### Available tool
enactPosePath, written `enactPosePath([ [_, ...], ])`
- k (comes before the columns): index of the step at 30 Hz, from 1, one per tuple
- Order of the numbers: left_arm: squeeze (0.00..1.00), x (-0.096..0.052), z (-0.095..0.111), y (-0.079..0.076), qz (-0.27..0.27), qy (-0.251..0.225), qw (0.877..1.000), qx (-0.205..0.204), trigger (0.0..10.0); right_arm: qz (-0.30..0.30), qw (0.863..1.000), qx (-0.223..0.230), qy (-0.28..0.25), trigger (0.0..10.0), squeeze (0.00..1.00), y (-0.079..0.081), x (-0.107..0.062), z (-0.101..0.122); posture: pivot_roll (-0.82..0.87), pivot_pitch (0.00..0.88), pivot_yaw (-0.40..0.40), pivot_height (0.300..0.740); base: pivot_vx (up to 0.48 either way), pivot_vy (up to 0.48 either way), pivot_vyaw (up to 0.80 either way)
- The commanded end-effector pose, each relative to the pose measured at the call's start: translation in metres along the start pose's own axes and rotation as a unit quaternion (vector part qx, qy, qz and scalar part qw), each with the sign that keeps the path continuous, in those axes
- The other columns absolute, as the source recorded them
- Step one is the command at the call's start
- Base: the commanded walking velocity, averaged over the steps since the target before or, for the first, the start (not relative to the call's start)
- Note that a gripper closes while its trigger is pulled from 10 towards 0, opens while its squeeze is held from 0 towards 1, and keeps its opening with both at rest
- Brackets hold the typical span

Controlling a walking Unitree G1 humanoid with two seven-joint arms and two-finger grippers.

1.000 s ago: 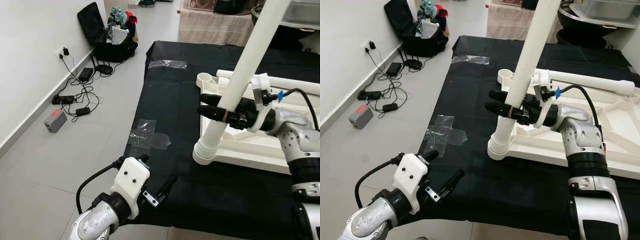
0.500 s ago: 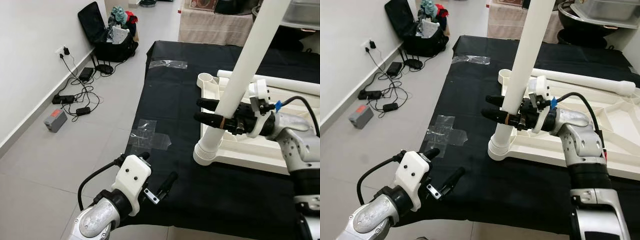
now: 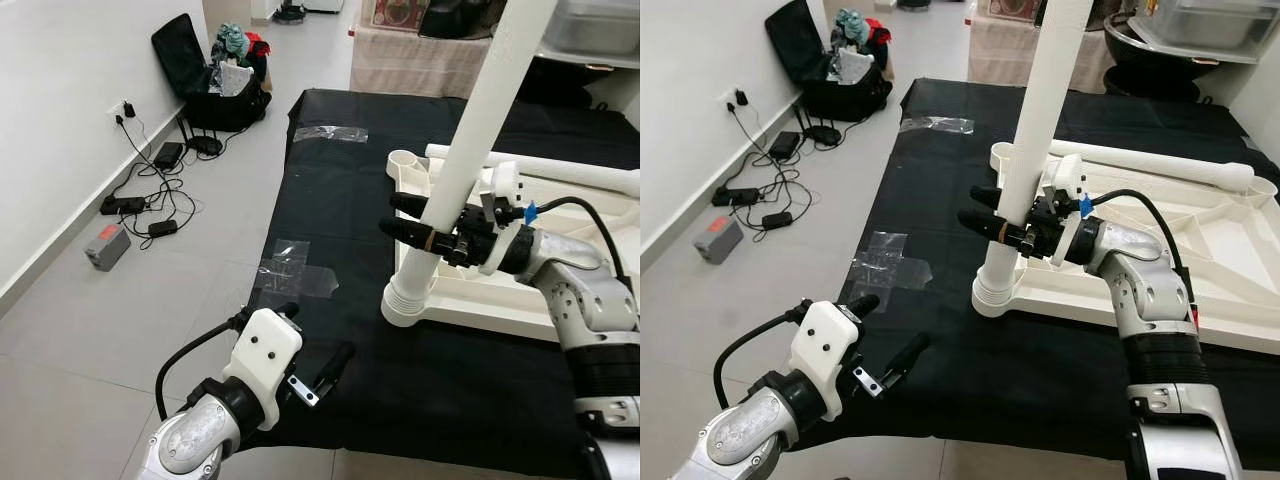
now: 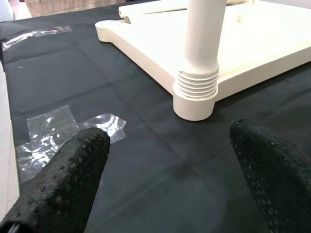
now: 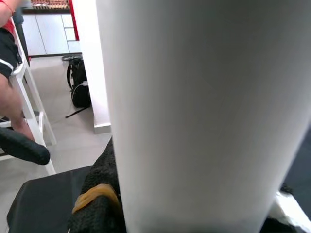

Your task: Building children table

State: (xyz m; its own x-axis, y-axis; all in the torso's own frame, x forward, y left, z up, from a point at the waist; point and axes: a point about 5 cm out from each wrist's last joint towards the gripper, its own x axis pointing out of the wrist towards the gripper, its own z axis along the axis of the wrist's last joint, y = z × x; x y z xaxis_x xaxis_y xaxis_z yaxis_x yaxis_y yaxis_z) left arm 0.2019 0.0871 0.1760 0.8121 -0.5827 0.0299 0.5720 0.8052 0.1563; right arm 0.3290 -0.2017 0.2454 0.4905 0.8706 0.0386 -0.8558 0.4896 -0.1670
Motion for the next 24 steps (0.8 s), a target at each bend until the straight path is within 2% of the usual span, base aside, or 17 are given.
enactPosePath([
  [1,0.0,0.0,-0.002,0.001,0.002,0.005,1.0,-0.001,10.0,0.009,0.997,0.056,0.053,10.0,0.0,0.006,-0.003,-0.029,0.1,0.191,-0.049,0.74,0.0,0.0,0.0],
  [4,0.0,0.0,-0.003,0.001,0.004,0.004,1.0,0.001,10.0,-0.033,0.995,0.057,0.074,10.0,0.0,-0.001,-0.002,-0.033,0.1,0.186,-0.05,0.74,0.0,0.0,0.0],
  [6,0.0,0.0,-0.003,0.001,0.006,0.003,1.0,0.0,10.0,-0.071,0.993,0.057,0.072,10.0,0.0,-0.007,0.001,-0.034,0.1,0.185,-0.051,0.74,0.0,0.0,0.0],
  [13,0.0,0.001,-0.002,0.002,0.008,0.001,1.0,0.003,10.0,-0.149,0.985,0.067,0.062,10.0,0.0,-0.016,0.004,-0.038,0.1,0.186,-0.054,0.74,0.0,0.0,0.0],
  [16,0.0,0.001,-0.003,0.004,0.009,0.002,1.0,0.005,10.0,-0.152,0.985,0.069,0.05,10.0,0.0,-0.014,0.005,-0.038,0.1,0.186,-0.051,0.74,0.0,0.0,0.0],
  [24,0.0,0.001,-0.003,0.007,0.011,0.002,1.0,0.01,10.0,-0.105,0.992,0.055,0.036,10.0,0.0,0.001,0.008,-0.038,0.1,0.192,-0.051,0.74,0.0,0.0,0.0],
])
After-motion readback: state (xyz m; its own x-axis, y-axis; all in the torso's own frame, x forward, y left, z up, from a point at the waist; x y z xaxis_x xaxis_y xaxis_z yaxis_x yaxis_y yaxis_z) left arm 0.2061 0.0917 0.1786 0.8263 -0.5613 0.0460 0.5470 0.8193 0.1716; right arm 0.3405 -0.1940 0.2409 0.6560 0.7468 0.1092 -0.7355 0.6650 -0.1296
